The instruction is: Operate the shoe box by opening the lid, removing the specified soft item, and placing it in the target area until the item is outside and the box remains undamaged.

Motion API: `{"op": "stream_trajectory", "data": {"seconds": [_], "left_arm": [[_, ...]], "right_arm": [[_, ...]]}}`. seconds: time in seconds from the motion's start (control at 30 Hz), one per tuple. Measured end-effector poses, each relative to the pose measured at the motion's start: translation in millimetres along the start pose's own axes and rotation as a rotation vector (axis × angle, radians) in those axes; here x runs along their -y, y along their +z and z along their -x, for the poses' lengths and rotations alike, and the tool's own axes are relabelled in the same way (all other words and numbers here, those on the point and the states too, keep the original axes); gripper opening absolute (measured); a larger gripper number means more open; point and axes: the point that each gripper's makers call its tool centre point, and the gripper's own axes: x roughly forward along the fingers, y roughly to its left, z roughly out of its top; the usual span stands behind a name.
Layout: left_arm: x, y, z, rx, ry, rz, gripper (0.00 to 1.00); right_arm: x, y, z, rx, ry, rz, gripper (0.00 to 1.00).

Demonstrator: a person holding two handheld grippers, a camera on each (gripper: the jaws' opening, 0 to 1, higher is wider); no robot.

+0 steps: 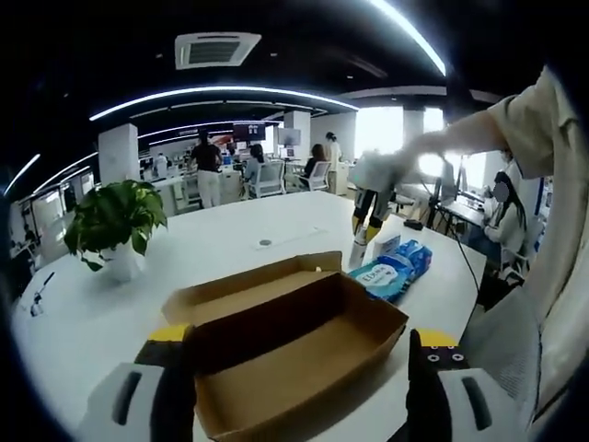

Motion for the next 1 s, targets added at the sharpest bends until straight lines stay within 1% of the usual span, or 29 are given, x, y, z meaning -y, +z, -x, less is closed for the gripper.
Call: {"op": "stream_trajectory", "data": {"seconds": [0.27,0.5,0.63,0.83,1.0], "left_arm": [[-4.3,-8.1,3,-0.013,0.012,0.014,0.97],[-6.5,-13.1,4,-0.025,0.019,0.018,0.96],[-7.7,-15.4,3,-0.034,0.020,0.016,0.96],[-9.6,-15.9,3,-0.041,0.024,0.015,0.95],[-14.4,-19.6,2,-0.057,0.041,0.019,0.94]], "right_arm": [[-2,-7.9,-9,-0.039,0.012,-0.002,0.18],[2,-5.6,-9,-0.029,0.005,-0.012,0.18],[2,-7.0,-10,-0.032,0.005,-0.003,0.18],[5,-7.0,-10,-0.027,-0.007,-0.004,0.19],[6,-5.1,-9,-0.016,-0.014,-0.004,0.24]]}}
